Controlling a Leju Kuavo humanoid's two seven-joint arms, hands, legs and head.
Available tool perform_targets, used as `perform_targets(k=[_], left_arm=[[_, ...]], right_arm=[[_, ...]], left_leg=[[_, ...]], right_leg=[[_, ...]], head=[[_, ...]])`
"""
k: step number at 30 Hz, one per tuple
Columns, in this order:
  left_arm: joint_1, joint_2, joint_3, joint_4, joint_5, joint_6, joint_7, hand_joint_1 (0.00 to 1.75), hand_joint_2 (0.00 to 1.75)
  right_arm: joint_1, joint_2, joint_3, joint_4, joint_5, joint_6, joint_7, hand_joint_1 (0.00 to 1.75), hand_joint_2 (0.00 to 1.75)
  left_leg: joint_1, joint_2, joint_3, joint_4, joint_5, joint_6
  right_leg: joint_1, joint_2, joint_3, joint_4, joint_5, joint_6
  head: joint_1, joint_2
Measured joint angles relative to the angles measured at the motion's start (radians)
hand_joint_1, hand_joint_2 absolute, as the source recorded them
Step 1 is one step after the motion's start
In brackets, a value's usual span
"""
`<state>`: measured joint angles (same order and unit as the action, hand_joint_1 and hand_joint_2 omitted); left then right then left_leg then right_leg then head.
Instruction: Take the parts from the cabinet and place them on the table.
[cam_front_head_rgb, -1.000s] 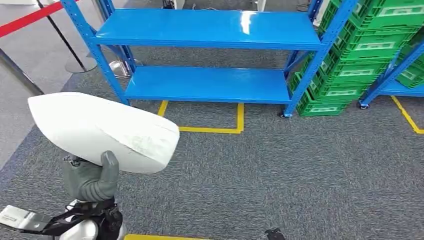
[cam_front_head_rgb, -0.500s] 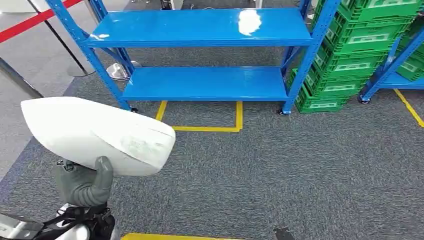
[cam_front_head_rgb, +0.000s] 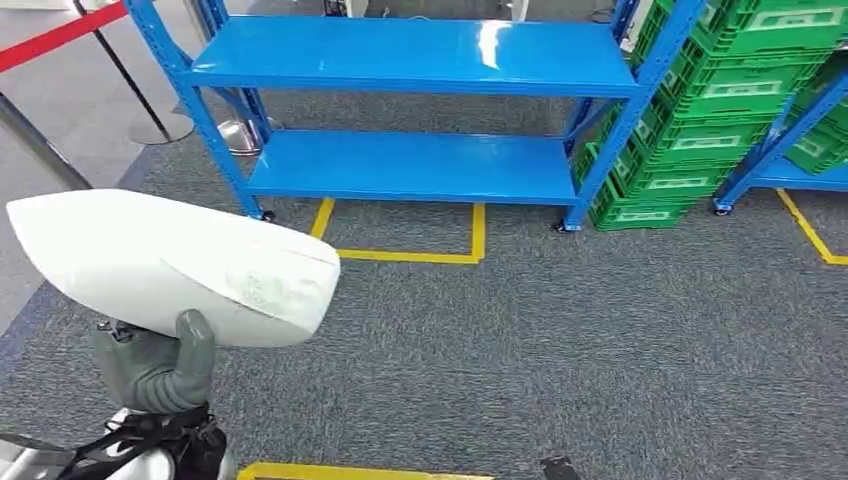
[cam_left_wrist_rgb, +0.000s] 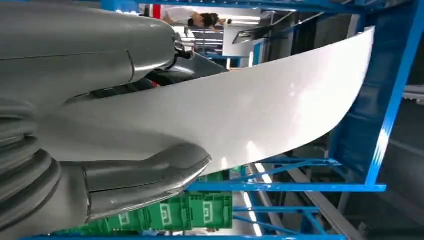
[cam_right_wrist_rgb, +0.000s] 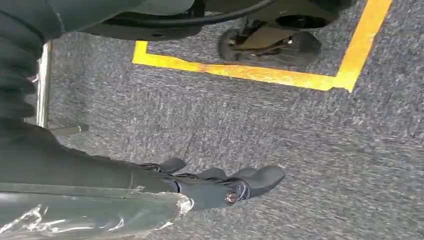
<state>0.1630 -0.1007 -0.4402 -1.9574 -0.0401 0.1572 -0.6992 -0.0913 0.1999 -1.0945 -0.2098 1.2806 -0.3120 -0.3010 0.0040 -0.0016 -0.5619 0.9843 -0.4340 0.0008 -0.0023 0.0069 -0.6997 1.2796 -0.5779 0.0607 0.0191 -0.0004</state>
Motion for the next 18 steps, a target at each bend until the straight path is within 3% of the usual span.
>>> perform_targets(k=[1,2,3,5,6,7,10,11,13,15,16,17,18], left_arm=[[0.001,0.000,0.000,0.000,-0.001,0.007,0.000,1.75,1.75],[0.002,0.000,-0.001,0.000,-0.001,0.011,0.000,1.75,1.75],[0.002,0.000,-0.001,0.000,-0.001,0.011,0.000,1.75,1.75],[0.001,0.000,-0.002,0.000,0.000,0.010,0.000,1.75,1.75],[0.001,0.000,-0.003,-0.001,0.001,0.009,0.000,1.75,1.75],[0.000,0.000,-0.003,-0.003,0.003,0.009,0.000,1.75,1.75],[-0.001,0.000,-0.005,-0.008,0.007,0.006,0.000,1.75,1.75],[-0.001,0.000,-0.005,-0.009,0.007,0.006,0.000,1.75,1.75],[-0.001,0.000,-0.005,-0.012,0.006,0.006,0.000,1.75,1.75],[0.002,0.001,-0.005,-0.013,0.000,0.010,0.000,1.75,1.75],[0.005,0.002,-0.005,-0.013,-0.003,0.014,0.000,1.75,1.75],[0.010,0.003,-0.004,-0.016,-0.004,0.016,0.000,1.75,1.75],[0.013,0.004,-0.004,-0.018,-0.005,0.017,0.000,1.75,1.75]], right_arm=[[0.002,0.000,0.000,0.000,0.000,0.003,0.000,0.00,1.75],[0.003,0.000,0.000,0.000,-0.001,0.011,0.003,0.00,1.75],[0.003,-0.001,0.000,0.000,-0.004,0.023,0.013,0.00,1.75],[0.001,-0.005,0.000,0.000,-0.010,0.043,0.029,0.00,1.75],[-0.001,-0.005,0.000,0.000,-0.015,0.050,0.033,0.00,1.75],[-0.004,-0.005,0.000,0.000,-0.020,0.059,0.036,0.00,1.75],[-0.001,-0.005,-0.002,0.000,-0.034,0.092,0.024,0.00,1.75],[-0.001,-0.005,-0.002,0.000,-0.041,0.097,0.012,0.00,1.75],[-0.003,-0.005,-0.006,0.000,-0.055,0.100,-0.028,0.00,1.75],[-0.004,-0.005,-0.010,0.000,-0.062,0.084,-0.087,0.00,1.75],[-0.002,-0.005,-0.011,0.000,-0.062,0.068,-0.132,0.00,1.75],[-0.001,-0.005,-0.012,0.000,-0.062,0.078,-0.166,0.00,1.75],[-0.001,-0.005,-0.012,0.000,-0.063,0.093,-0.191,0.00,1.75]], left_leg=[[0.000,0.000,0.000,0.000,0.000,0.000],[0.000,0.000,0.000,0.001,0.000,0.000],[0.000,-0.001,0.001,0.001,0.000,0.000],[0.001,-0.002,0.004,0.002,-0.001,-0.003],[-0.003,-0.002,0.002,0.004,-0.002,-0.010],[-0.007,-0.004,-0.002,0.010,-0.003,-0.015],[-0.004,-0.004,-0.004,0.003,0.007,-0.030],[-0.004,-0.004,-0.006,0.005,0.000,-0.035],[-0.003,-0.003,-0.043,0.090,-0.063,-0.046],[-0.002,-0.002,-0.122,0.259,-0.140,-0.052],[-0.002,-0.002,-0.147,0.311,-0.152,-0.052],[-0.002,-0.002,-0.146,0.313,-0.140,-0.052],[-0.002,-0.002,-0.126,0.274,-0.108,-0.050]], right_leg=[[0.000,0.000,-0.017,0.040,-0.007,0.000],[0.000,0.000,-0.011,0.032,0.009,0.000],[0.000,0.000,0.015,-0.019,0.044,-0.002],[-0.001,0.000,0.107,-0.196,0.126,-0.005],[0.000,0.000,0.132,-0.245,0.116,-0.006],[0.000,0.004,0.137,-0.255,0.120,-0.015],[0.004,0.005,0.128,-0.254,0.126,-0.032],[-0.003,0.004,0.130,-0.258,0.131,-0.040],[-0.004,0.003,0.127,-0.258,0.134,-0.049],[-0.003,0.001,0.122,-0.258,0.135,-0.052],[-0.003,0.000,0.121,-0.258,0.135,-0.052],[-0.003,0.000,0.120,-0.258,0.136,-0.052],[-0.003,0.000,0.120,-0.258,0.136,-0.051]], head=[[0.000,0.000],[0.000,0.000],[0.001,0.000],[0.000,0.000],[0.000,0.000],[0.000,0.000],[-0.002,0.000],[-0.002,0.000],[-0.012,0.000],[-0.011,0.000],[-0.011,0.000],[-0.011,0.000],[-0.012,0.000]])
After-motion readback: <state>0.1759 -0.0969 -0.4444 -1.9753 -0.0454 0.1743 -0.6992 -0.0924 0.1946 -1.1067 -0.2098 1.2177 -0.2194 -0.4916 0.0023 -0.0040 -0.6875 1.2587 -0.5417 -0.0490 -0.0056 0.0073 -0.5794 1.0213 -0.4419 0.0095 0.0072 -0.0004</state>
